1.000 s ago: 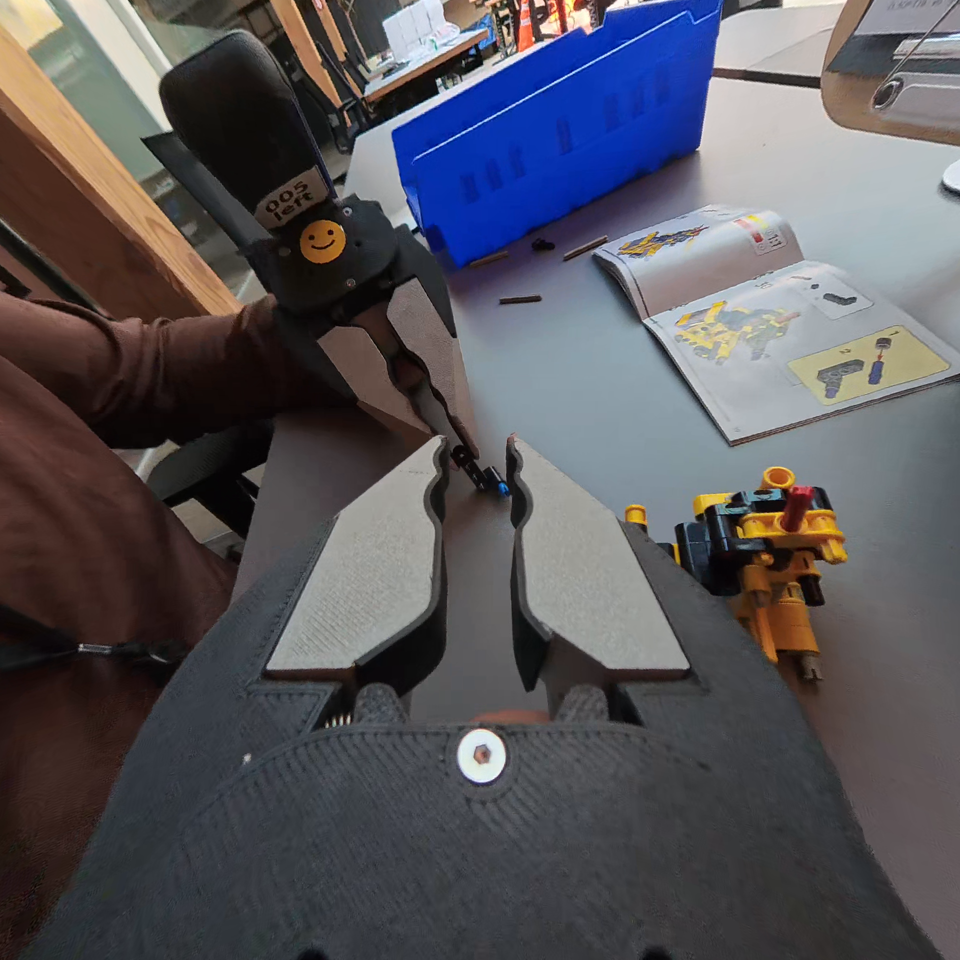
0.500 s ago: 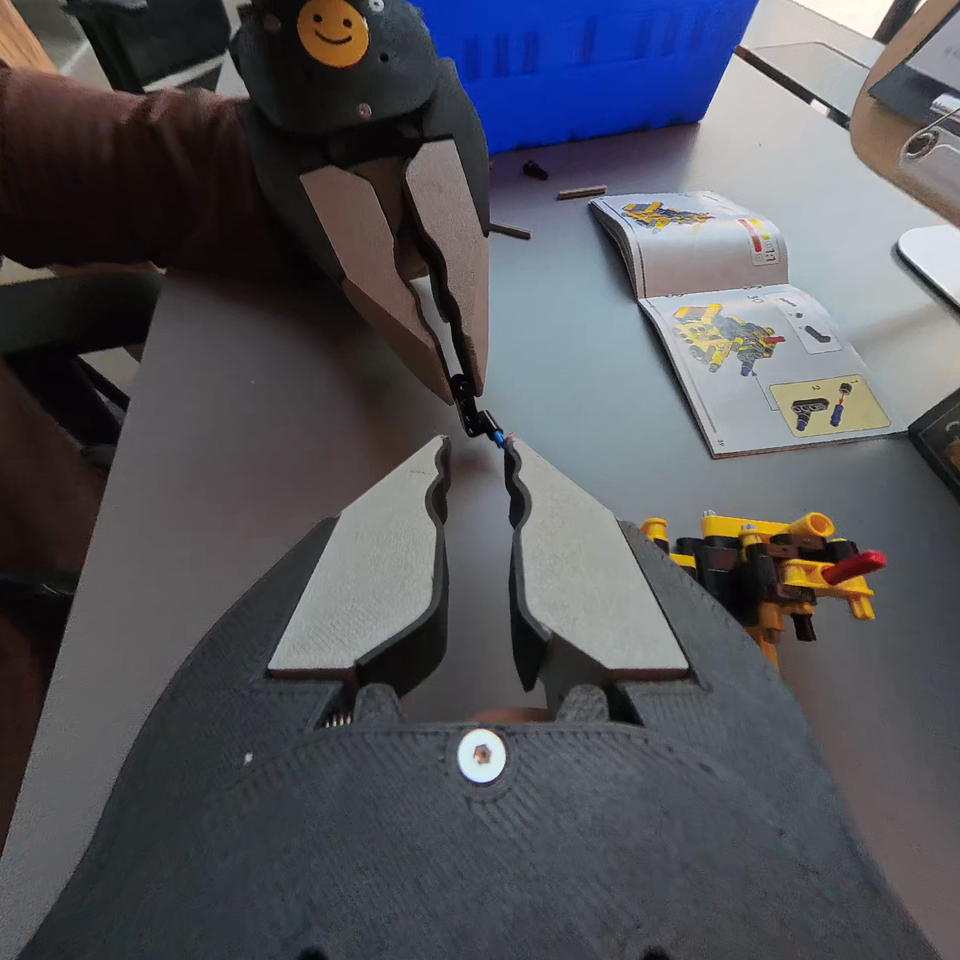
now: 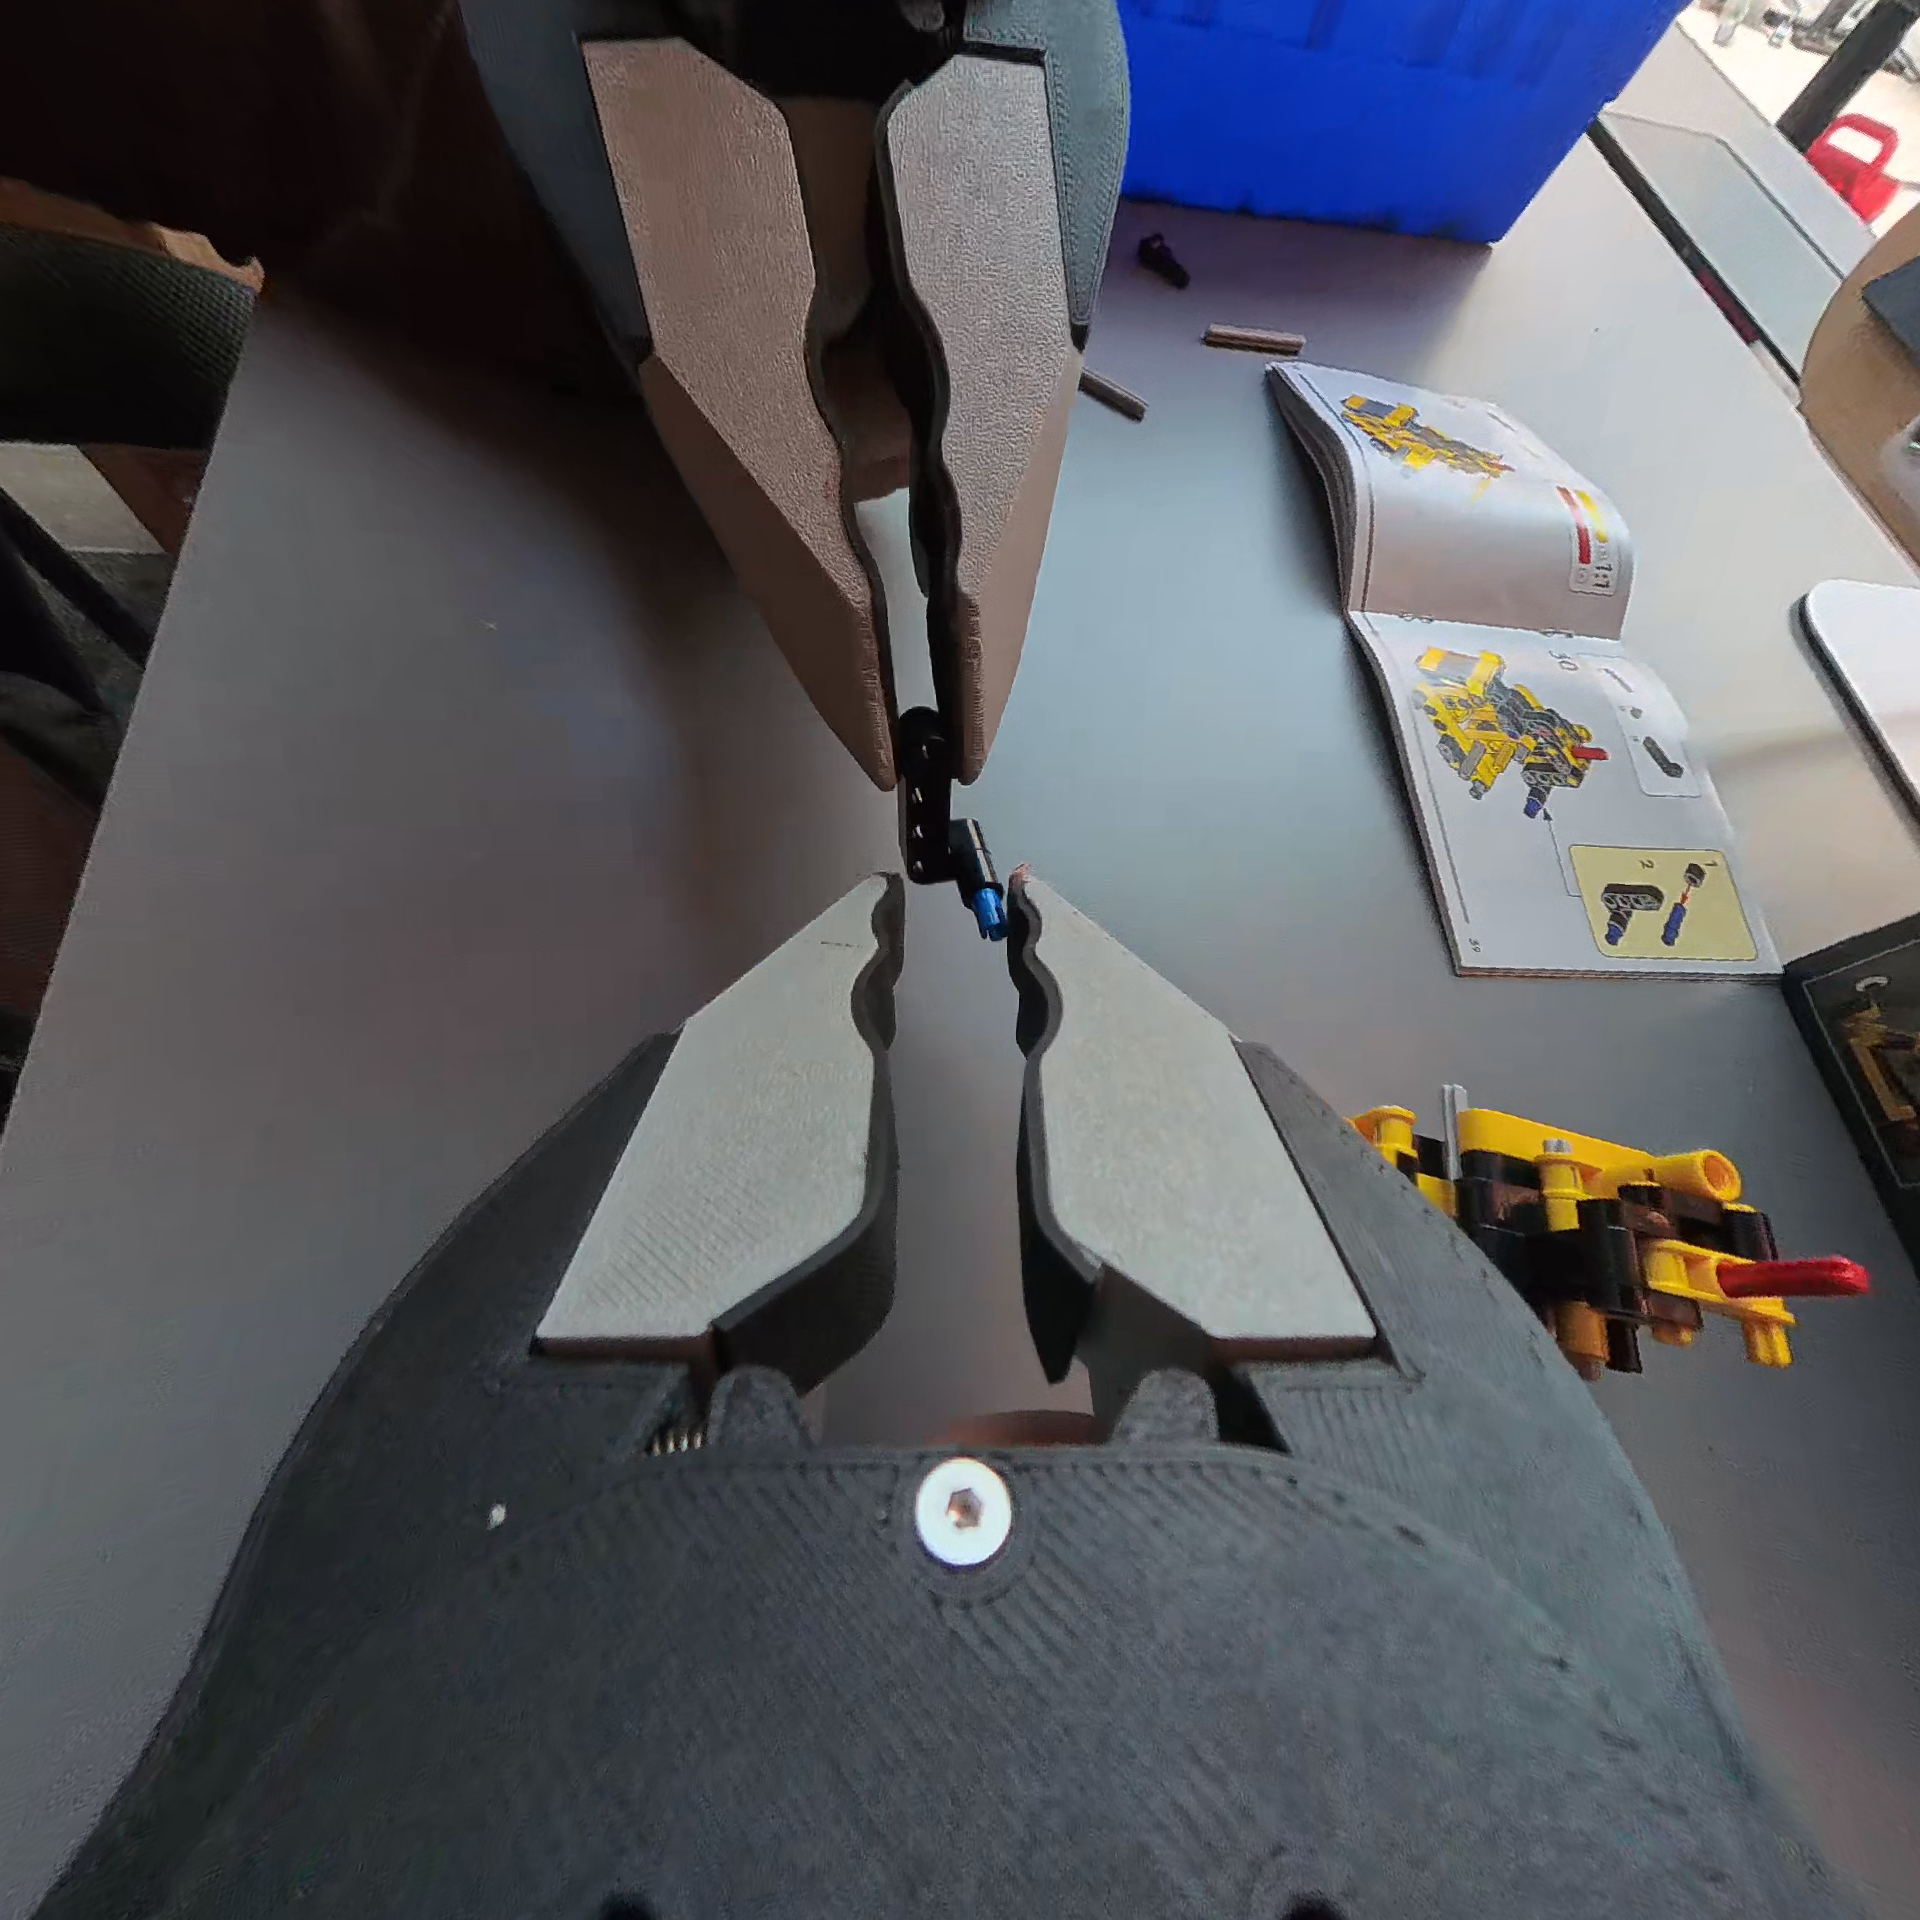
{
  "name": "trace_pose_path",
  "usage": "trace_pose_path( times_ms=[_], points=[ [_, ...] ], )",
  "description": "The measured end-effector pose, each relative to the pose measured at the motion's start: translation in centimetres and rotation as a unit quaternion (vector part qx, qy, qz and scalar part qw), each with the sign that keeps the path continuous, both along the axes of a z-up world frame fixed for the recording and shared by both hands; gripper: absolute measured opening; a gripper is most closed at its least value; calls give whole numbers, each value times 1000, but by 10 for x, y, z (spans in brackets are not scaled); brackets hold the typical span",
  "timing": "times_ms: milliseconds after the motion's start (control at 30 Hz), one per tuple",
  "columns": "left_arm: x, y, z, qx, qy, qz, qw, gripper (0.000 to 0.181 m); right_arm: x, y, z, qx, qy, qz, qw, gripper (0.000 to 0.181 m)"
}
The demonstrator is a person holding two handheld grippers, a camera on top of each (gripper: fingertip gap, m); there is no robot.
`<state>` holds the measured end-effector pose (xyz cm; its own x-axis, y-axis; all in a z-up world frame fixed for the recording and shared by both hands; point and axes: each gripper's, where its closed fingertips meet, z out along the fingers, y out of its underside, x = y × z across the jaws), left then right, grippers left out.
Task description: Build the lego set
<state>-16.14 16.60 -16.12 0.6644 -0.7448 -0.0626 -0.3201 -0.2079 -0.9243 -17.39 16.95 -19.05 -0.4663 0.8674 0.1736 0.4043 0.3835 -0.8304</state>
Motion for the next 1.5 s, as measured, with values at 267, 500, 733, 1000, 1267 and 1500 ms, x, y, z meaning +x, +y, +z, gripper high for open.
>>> trace_pose_path(
  times_ms=[267,500,733,1000,1267,1500],
  points=[
    [5,3,2,2,-8,3,1000,5,-1,0,6,-4,19,2,1000,17],
    [3,4,4,3,-16,11,1000,5,-1,1,7,-9,22,-1,1000,15],
    [-6,10,10,13,-37,40,998,17,-2,14,20,-50,41,-21,998,15],
    [-24,19,17,23,-60,77,995,17,23,20,93,-288,146,63,944,14],
    [-38,25,10,2,-51,113,992,16,40,30,116,-312,184,94,927,14],
    [-49,29,8,-1,-42,137,990,15,31,111,104,-223,199,-102,949,15]
  ],
)
